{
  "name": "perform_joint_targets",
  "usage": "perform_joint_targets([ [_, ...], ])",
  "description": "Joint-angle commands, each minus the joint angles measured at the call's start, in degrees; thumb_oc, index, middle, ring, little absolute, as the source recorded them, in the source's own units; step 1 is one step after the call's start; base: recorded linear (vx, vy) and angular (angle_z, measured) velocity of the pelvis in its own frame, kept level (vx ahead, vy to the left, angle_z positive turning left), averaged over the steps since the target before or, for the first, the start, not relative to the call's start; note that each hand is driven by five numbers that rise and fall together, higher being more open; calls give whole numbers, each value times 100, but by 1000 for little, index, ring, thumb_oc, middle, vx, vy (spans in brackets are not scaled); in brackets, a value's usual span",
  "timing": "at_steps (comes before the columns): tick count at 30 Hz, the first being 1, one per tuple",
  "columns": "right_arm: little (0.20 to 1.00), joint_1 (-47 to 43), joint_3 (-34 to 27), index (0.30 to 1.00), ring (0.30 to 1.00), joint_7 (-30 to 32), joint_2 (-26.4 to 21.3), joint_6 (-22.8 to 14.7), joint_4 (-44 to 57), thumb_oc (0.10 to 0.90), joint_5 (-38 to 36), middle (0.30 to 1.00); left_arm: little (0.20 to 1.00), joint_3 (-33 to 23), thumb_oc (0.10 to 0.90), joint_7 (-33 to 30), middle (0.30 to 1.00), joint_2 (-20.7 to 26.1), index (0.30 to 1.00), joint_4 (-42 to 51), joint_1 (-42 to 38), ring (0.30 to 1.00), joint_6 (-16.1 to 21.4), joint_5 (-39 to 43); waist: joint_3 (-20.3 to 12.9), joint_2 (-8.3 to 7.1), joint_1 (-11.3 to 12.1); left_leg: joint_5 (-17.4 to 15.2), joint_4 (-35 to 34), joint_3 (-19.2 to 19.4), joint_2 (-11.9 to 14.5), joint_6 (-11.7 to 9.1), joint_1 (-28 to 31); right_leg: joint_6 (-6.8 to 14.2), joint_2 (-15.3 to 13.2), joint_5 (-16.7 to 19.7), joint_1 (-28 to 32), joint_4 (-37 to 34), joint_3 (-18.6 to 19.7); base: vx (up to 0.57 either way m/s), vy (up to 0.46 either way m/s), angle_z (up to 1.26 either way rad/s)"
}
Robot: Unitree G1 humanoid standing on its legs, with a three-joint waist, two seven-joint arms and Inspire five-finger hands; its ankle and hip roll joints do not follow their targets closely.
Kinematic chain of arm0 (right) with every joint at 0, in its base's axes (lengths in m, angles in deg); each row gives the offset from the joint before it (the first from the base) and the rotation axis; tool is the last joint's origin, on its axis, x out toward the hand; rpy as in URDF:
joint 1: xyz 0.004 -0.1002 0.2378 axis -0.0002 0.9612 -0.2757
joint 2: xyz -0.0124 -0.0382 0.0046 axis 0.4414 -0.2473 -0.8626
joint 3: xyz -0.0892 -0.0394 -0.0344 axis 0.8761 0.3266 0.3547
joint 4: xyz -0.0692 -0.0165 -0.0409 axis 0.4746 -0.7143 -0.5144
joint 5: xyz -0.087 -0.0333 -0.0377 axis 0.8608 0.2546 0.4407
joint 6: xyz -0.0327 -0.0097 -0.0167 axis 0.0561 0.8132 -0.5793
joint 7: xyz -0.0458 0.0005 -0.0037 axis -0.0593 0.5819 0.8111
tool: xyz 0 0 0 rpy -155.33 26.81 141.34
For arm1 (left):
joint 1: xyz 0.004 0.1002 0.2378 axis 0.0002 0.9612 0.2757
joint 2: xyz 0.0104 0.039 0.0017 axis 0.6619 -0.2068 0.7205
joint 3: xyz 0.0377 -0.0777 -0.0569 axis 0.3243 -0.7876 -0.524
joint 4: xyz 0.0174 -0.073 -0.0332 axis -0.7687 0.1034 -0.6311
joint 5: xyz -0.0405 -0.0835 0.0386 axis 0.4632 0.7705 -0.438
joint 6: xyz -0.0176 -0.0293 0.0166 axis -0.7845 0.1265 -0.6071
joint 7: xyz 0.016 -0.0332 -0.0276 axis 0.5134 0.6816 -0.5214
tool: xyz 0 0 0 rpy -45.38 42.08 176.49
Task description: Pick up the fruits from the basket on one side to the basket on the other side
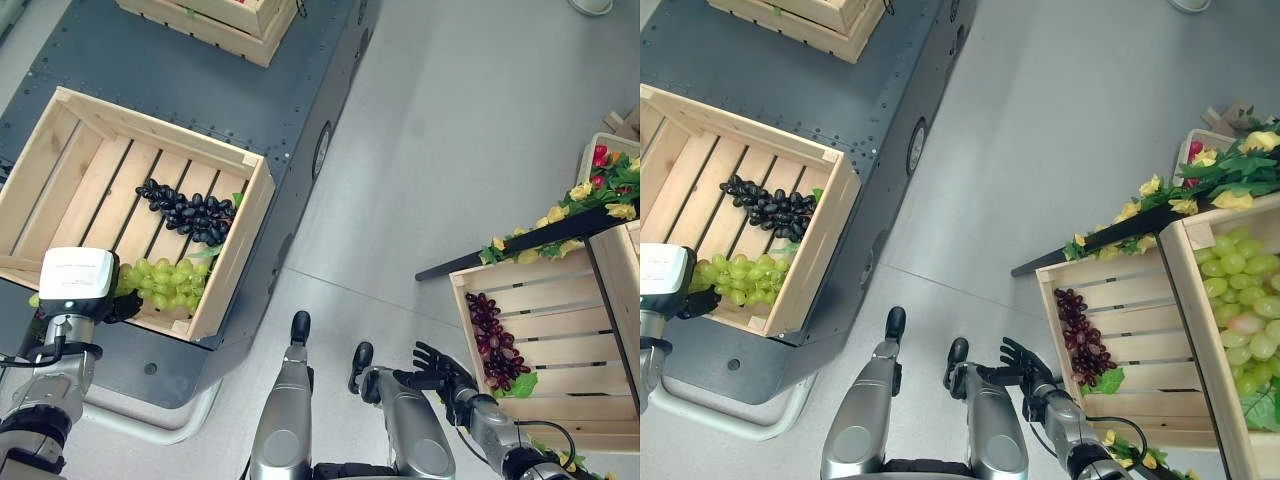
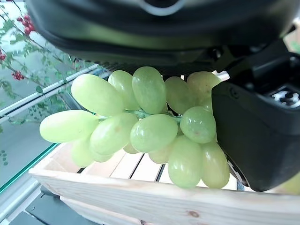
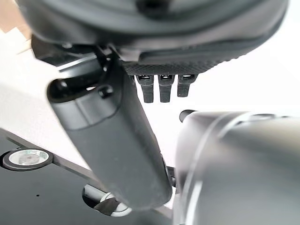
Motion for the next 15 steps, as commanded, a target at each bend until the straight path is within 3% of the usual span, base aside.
perform_joint_targets([
  [1,900,484,-193,900,900,-2,-277,-448,398,800,31,900,300,-867,400,-680,300,219,300,219,57,300,-208,69,-283,232,31,-713,490,98,-562,241,-84,53,206,559,719,-1185,-252,18,-41,2],
  [8,900,702,-209,900,900,-77,-410,-720,1583,800,-190,900,300,-1309,400,-810,300,379,300,914,665,300,-243,-140,-650,241,97,-561,51,-51,-586,194,231,103,197,699,1161,-1698,-301,4,-42,1],
  [11,900,846,-152,900,900,-135,-523,-690,2684,800,-170,900,300,-1524,400,-755,300,501,300,1397,986,300,-314,-186,-810,233,115,-476,-164,-129,-587,164,381,125,195,780,1355,-1913,-316,20,-48,12],
  [15,900,979,58,900,900,-685,-891,-824,4112,800,-219,900,300,-1810,400,-792,300,672,300,1816,1389,300,-215,-277,-1181,244,166,-334,-530,-257,-586,142,606,186,165,892,1551,-2168,-360,43,-48,7],
])
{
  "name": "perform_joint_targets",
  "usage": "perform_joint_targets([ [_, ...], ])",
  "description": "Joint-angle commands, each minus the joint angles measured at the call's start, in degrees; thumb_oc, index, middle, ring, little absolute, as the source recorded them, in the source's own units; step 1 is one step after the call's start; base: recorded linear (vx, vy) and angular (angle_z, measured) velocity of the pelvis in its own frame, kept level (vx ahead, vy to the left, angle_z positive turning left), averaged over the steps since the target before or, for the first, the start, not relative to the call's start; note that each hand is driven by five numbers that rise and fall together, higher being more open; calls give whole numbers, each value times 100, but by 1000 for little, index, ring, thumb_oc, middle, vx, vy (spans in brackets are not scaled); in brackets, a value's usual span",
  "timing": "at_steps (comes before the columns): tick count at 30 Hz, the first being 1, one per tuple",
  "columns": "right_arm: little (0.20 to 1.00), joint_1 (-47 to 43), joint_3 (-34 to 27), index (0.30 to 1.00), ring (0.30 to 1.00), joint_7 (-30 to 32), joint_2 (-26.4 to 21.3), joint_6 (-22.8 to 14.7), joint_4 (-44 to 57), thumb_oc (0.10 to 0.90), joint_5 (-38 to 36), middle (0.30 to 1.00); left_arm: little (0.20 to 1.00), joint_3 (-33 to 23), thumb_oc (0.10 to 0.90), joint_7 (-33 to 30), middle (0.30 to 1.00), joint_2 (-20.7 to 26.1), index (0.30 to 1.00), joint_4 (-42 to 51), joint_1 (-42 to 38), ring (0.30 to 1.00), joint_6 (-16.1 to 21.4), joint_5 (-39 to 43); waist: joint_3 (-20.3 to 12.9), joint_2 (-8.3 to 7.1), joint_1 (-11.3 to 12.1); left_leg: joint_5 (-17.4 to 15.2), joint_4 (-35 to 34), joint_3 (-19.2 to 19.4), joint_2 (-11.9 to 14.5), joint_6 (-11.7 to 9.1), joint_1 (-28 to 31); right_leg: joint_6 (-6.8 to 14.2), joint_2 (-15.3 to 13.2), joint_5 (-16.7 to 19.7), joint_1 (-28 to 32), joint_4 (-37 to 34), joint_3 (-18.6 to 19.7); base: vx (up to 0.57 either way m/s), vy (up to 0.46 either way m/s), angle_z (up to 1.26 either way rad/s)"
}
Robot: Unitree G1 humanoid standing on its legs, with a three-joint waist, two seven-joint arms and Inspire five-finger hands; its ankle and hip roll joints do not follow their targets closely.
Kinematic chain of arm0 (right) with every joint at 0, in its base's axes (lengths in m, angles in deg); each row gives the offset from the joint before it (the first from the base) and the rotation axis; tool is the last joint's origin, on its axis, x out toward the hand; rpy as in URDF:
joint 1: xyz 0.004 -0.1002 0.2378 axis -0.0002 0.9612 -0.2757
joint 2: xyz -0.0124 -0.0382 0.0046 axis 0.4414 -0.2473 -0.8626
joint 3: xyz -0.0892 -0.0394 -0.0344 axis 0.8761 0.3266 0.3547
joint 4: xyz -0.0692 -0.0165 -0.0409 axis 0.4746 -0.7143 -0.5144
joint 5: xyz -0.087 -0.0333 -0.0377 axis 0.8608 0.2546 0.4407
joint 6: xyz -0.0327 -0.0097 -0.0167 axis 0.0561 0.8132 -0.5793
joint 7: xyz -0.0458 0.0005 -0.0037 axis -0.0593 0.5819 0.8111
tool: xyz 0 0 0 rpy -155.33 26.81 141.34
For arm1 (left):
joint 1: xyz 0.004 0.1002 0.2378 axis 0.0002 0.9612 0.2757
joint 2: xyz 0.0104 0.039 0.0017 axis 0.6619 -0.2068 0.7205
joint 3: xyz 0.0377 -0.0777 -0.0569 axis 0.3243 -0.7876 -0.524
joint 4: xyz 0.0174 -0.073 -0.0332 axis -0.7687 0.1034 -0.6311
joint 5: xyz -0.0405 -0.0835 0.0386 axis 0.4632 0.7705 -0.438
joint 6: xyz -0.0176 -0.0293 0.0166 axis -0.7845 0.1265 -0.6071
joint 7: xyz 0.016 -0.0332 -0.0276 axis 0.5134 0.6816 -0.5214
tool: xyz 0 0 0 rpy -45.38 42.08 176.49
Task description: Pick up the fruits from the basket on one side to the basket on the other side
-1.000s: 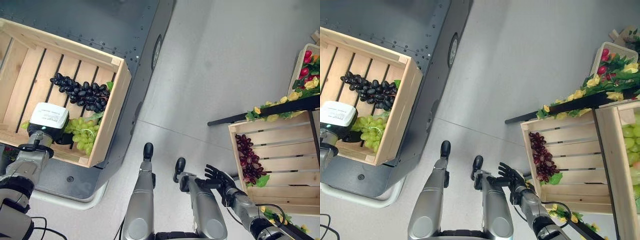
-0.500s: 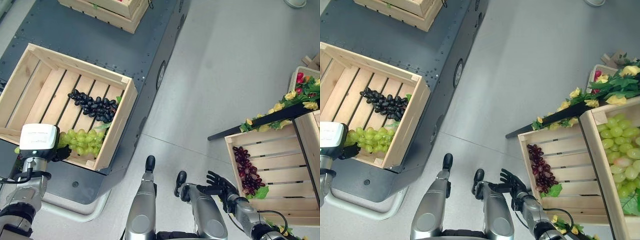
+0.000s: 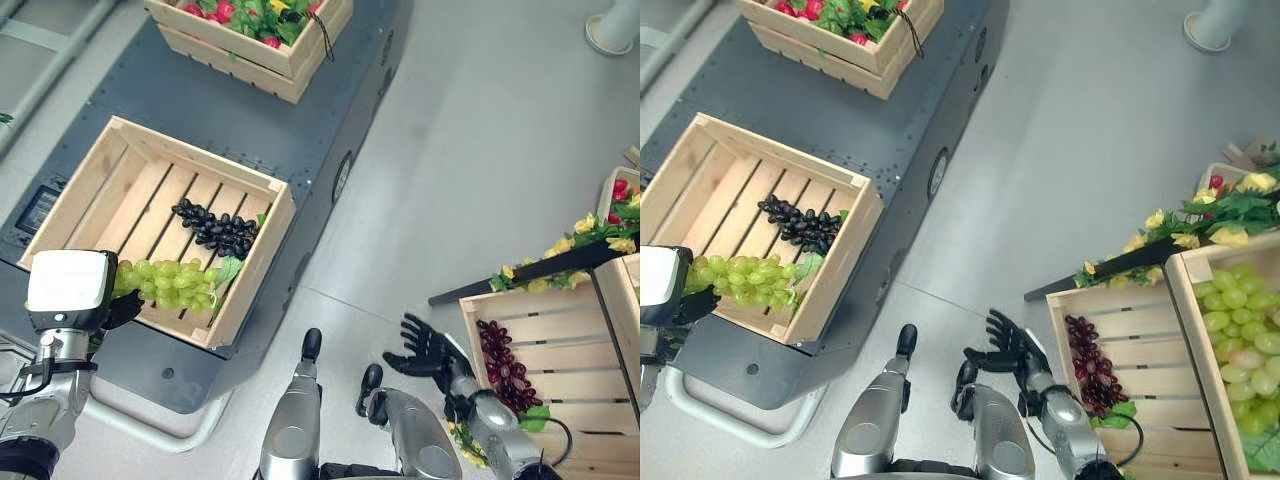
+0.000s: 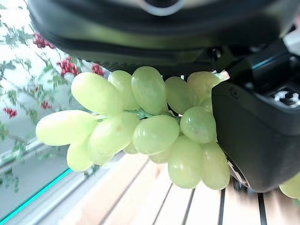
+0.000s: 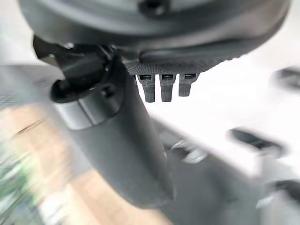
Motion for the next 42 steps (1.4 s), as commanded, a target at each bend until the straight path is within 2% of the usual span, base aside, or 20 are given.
perform_joint_targets([
  [1,900,120,100,900,900,-536,-344,-508,689,800,-237,900,300,-645,400,-568,300,663,300,130,82,300,-181,-56,-830,-92,-77,-362,-53,-115,-605,162,-69,203,103,892,806,-1648,-211,40,-30,5],
  [4,900,-181,279,900,900,-757,-615,-420,1639,800,-229,900,300,-576,400,-687,300,716,300,146,61,300,-31,-84,-1101,-24,23,-256,-265,-234,-613,128,57,243,60,958,964,-1830,-226,78,-32,15],
  [10,900,-769,456,900,900,-881,-829,-303,2357,800,-484,900,300,-443,400,-830,300,691,300,224,-16,300,72,-147,-1396,23,199,-229,-417,-373,-637,156,192,301,-32,1057,1036,-2003,-315,55,-40,9],
  [15,900,-1562,800,900,900,-927,-838,337,2761,800,-715,900,300,-351,400,-744,300,770,300,613,-213,300,226,-251,-1732,28,374,-280,-518,-507,-683,191,403,326,-107,1099,1139,-2137,-399,42,-37,9],
  [18,900,-1714,894,900,900,-960,-849,567,2810,800,-949,900,300,-317,400,-671,300,795,300,742,-293,300,262,-275,-1783,19,406,-285,-530,-537,-691,186,429,336,-120,1119,1162,-2172,-416,20,-26,11],
  [22,900,-2273,1270,900,900,-934,-797,1247,2805,800,-1309,900,300,-153,400,-390,300,835,300,1082,-541,300,230,-288,-1958,-37,503,-276,-639,-626,-703,188,551,363,-131,1191,1207,-2292,-433,28,-34,16],
  [28,900,-2922,1714,900,900,-497,-767,1434,2825,800,-1049,900,300,94,400,-54,300,908,300,1258,-821,300,139,-206,-2077,-100,598,-288,-674,-641,-702,187,608,385,-147,1239,1216,-2347,-486,23,-34,5],
  [32,900,-3361,1976,900,900,-135,-494,1617,2783,800,-934,900,300,337,400,-67,300,773,300,1306,-1032,300,134,-403,-2140,-111,638,-309,-691,-644,-705,192,635,394,-165,1276,1212,-2392,-471,8,-9,-2],
  [36,900,-3432,2125,900,900,-128,-337,1707,2701,800,-851,900,300,418,400,-38,300,739,300,1529,-1148,300,184,-629,-2185,-97,665,-321,-697,-632,-701,196,639,404,-184,1278,1201,-2390,-478,7,-8,4],
  [38,900,-3449,2210,900,900,-91,-277,1766,2685,800,-873,900,300,499,400,-48,300,778,300,1613,-1257,300,232,-691,-2212,-88,674,-326,-706,-644,-700,198,647,410,-191,1282,1203,-2391,-484,0,0,0],
  [42,900,-3437,2352,900,900,153,-13,1831,2485,800,-1468,900,300,700,400,89,300,846,300,2052,-1521,300,299,-787,-2249,-57,667,-358,-705,-621,-692,209,684,410,-197,1276,1213,-2387,-478,0,0,0],
])
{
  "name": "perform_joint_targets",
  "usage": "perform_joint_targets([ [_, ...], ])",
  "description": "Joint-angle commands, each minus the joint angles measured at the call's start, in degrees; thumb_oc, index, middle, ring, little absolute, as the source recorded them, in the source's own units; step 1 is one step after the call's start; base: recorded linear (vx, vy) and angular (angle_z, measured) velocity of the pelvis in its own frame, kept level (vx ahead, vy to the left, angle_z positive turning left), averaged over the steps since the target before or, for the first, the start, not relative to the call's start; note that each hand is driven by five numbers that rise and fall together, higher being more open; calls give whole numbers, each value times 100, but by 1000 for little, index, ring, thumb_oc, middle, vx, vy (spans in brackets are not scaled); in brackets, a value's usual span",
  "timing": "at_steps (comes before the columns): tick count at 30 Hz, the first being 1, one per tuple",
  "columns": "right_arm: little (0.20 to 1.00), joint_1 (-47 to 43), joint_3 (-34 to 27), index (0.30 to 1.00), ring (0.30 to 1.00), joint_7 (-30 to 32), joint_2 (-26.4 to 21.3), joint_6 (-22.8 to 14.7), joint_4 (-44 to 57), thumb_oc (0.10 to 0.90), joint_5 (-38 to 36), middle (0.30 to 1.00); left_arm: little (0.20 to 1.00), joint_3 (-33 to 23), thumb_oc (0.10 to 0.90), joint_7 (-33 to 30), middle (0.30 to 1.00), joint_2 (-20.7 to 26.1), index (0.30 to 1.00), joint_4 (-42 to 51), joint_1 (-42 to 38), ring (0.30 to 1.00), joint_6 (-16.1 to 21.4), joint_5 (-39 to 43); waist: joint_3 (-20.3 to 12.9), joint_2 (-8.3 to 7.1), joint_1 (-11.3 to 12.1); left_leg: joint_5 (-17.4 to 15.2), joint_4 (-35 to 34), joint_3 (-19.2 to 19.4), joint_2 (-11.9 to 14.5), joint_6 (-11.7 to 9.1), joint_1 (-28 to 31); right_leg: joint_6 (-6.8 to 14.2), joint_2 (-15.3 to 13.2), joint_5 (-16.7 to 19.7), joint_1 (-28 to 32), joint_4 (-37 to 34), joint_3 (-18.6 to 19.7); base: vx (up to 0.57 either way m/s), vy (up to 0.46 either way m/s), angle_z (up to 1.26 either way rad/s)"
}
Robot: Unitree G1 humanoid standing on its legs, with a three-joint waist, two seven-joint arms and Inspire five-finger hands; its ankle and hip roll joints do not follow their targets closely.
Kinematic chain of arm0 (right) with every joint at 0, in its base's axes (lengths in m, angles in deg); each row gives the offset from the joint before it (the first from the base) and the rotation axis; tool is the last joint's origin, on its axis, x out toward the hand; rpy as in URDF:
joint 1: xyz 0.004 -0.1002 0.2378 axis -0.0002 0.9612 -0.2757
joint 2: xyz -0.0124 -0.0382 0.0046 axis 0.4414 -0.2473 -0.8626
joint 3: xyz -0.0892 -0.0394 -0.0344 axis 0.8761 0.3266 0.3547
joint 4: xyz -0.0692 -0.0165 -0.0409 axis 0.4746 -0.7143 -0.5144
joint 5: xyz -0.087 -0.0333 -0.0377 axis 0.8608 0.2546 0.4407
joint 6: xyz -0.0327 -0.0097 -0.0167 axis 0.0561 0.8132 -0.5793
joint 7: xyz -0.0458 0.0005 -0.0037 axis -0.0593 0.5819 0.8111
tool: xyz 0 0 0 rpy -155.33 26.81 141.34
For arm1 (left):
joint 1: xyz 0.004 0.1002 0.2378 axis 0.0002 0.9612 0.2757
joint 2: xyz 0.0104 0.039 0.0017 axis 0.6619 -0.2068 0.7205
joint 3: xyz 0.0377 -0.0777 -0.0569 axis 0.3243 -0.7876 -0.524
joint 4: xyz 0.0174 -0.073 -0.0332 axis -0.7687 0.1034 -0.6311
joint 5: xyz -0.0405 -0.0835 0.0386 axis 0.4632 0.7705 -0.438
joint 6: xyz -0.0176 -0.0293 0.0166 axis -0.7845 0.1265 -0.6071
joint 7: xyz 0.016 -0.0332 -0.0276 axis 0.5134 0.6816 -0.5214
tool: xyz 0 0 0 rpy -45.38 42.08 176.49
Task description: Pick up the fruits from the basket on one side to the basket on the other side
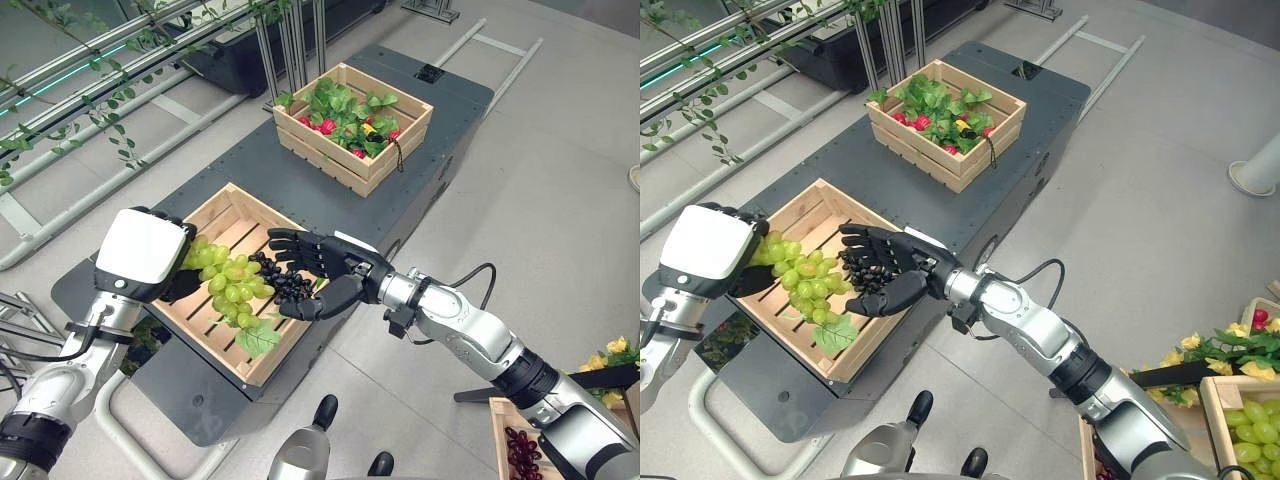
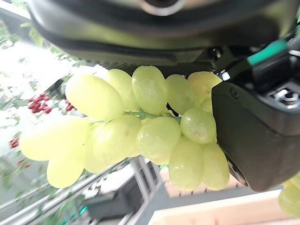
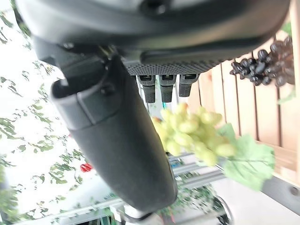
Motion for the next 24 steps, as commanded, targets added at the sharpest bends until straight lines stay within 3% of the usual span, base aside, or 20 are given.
perform_joint_targets([
  [1,900,-69,173,900,900,273,499,-385,225,800,-615,900,300,-10,400,-235,300,469,300,397,-733,300,-118,71,-909,5,-135,-352,-38,-131,-403,190,62,53,-196,607,-334,-103,-21,0,0,0],
  [17,900,27,275,900,900,862,876,-425,124,800,-845,900,300,498,400,-181,300,328,300,632,-1168,300,-132,308,-998,58,-225,-407,-43,-93,-405,211,114,60,-191,601,-351,-101,59,0,0,0],
  [24,900,141,109,900,900,1534,1174,-569,-41,800,-1009,900,300,575,400,3,300,140,300,874,-1264,300,-161,309,-1020,66,-236,-431,-46,-111,-420,226,125,63,-188,609,-363,-99,68,0,0,0],
])
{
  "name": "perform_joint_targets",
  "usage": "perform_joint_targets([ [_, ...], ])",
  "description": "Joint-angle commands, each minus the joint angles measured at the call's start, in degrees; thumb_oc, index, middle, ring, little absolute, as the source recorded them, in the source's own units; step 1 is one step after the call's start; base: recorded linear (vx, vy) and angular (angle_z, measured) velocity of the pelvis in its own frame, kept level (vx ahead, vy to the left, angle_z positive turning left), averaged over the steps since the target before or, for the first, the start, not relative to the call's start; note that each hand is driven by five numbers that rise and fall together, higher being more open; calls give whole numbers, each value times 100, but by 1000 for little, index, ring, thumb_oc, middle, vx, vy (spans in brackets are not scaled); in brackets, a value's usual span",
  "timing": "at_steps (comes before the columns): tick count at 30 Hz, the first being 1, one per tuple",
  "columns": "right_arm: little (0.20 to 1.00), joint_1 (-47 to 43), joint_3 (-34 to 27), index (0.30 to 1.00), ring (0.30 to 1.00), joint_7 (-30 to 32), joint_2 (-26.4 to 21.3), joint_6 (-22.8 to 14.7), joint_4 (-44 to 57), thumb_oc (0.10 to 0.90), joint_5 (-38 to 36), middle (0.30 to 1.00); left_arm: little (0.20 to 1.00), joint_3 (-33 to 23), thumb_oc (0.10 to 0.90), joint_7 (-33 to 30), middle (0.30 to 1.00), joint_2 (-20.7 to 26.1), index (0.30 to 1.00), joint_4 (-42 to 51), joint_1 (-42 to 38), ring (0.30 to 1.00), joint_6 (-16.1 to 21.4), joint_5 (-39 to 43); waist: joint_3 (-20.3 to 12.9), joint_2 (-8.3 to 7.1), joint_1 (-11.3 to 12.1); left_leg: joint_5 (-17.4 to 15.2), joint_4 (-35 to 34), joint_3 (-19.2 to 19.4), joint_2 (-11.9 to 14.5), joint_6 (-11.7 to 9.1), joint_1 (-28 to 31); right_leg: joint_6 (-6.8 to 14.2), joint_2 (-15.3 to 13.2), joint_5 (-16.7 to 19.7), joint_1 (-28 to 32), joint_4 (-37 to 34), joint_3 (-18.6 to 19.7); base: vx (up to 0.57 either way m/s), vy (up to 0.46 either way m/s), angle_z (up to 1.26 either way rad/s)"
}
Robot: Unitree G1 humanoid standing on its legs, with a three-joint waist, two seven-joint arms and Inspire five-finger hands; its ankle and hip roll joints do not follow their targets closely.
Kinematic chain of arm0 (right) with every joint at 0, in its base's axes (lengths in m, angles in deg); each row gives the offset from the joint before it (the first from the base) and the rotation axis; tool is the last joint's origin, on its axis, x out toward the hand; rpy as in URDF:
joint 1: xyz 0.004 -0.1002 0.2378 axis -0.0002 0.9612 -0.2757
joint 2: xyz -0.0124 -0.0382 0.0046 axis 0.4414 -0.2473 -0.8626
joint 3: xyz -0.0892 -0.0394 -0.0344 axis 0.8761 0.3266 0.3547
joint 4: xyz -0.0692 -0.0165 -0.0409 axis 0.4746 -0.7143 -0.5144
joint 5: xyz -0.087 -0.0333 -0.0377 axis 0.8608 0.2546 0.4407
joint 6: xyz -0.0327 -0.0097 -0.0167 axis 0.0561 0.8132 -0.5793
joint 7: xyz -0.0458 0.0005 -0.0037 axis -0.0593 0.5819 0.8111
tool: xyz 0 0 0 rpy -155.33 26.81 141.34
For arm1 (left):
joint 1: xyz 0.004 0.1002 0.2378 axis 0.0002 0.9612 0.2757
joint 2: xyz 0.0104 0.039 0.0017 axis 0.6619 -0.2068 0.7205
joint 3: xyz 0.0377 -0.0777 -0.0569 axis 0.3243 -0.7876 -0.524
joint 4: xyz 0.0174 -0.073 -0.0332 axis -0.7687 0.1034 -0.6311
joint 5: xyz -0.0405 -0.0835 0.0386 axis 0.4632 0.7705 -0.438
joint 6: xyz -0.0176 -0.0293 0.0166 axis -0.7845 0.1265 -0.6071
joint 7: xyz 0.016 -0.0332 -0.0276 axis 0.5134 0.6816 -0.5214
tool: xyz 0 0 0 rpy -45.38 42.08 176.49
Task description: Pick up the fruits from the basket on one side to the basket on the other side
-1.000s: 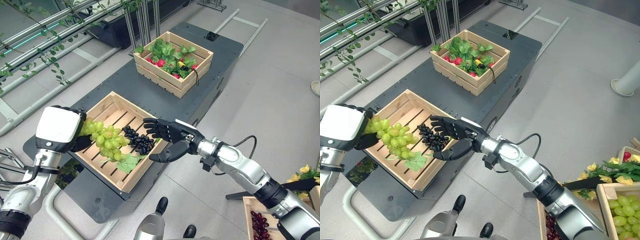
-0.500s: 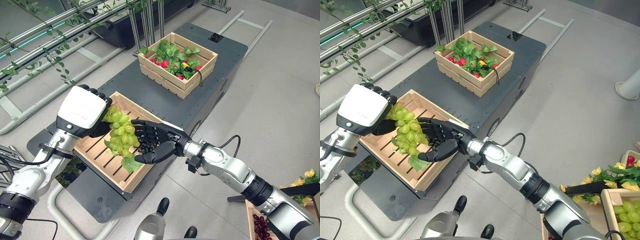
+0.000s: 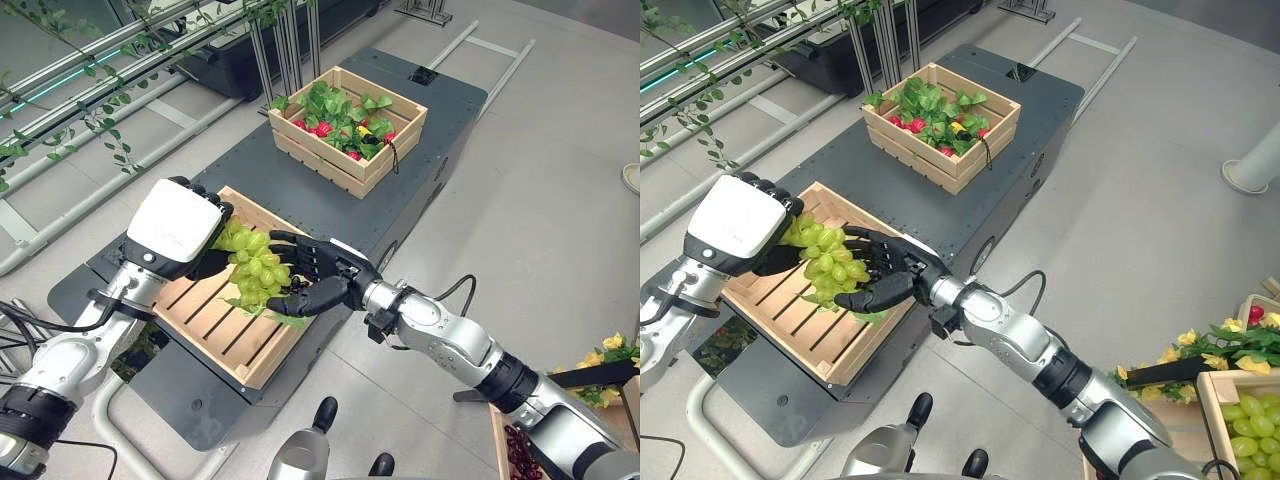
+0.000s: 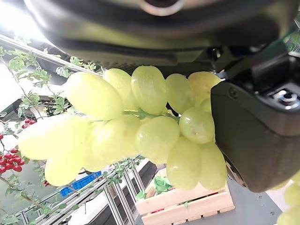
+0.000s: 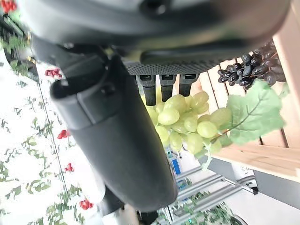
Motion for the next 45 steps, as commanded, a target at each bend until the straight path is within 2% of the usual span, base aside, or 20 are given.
perform_joint_targets([
  [1,900,116,1,900,900,284,639,-645,201,800,-432,900,300,134,400,-308,300,-174,300,338,-810,300,-159,346,-1020,67,-103,-432,-43,-125,-386,227,74,66,-184,557,-455,-5,59,0,0,0],
  [19,900,317,5,900,900,1022,919,-575,82,800,-510,900,300,206,400,-183,300,-524,300,842,-853,300,25,498,-1020,39,-108,-474,-43,-93,-386,255,94,88,-196,572,-479,-1,88,0,0,0],
  [20,721,298,5,721,721,1051,931,-588,65,681,-533,721,300,226,400,-76,300,-547,300,943,-871,300,62,493,-1021,37,-101,-482,-43,-108,-389,257,101,88,-197,569,-475,-2,81,0,0,0],
  [21,575,282,-1,575,575,1083,943,-593,60,584,-545,575,300,243,400,-10,300,-584,300,990,-875,300,76,484,-1021,33,-96,-480,-43,-109,-391,256,98,90,-197,570,-474,0,74,0,0,0],
  [22,514,277,-4,514,514,1096,943,-592,65,543,-554,514,300,255,400,17,300,-592,300,1018,-876,300,79,484,-1022,32,-95,-477,-43,-111,-392,256,97,90,-196,571,-474,1,73,0,0,0],
  [23,300,264,-12,300,300,1109,955,-607,57,400,-532,300,300,292,400,74,300,-615,300,1071,-880,300,100,503,-1019,30,-93,-476,-43,-116,-396,259,97,90,-194,575,-477,3,76,0,0,0],
  [34,300,243,-46,300,300,1164,979,-663,27,400,-494,300,300,439,400,305,300,-734,300,1262,-848,300,206,666,-1009,32,-104,-487,-43,-101,-394,270,114,98,-193,582,-485,13,97,0,0,0],
  [45,300,214,-246,300,300,1250,784,-979,109,400,-229,300,300,434,400,342,300,-689,300,1081,-675,300,159,747,-1012,43,-140,-492,-43,-57,-381,277,118,110,-193,604,-490,-7,146,0,0,0],
])
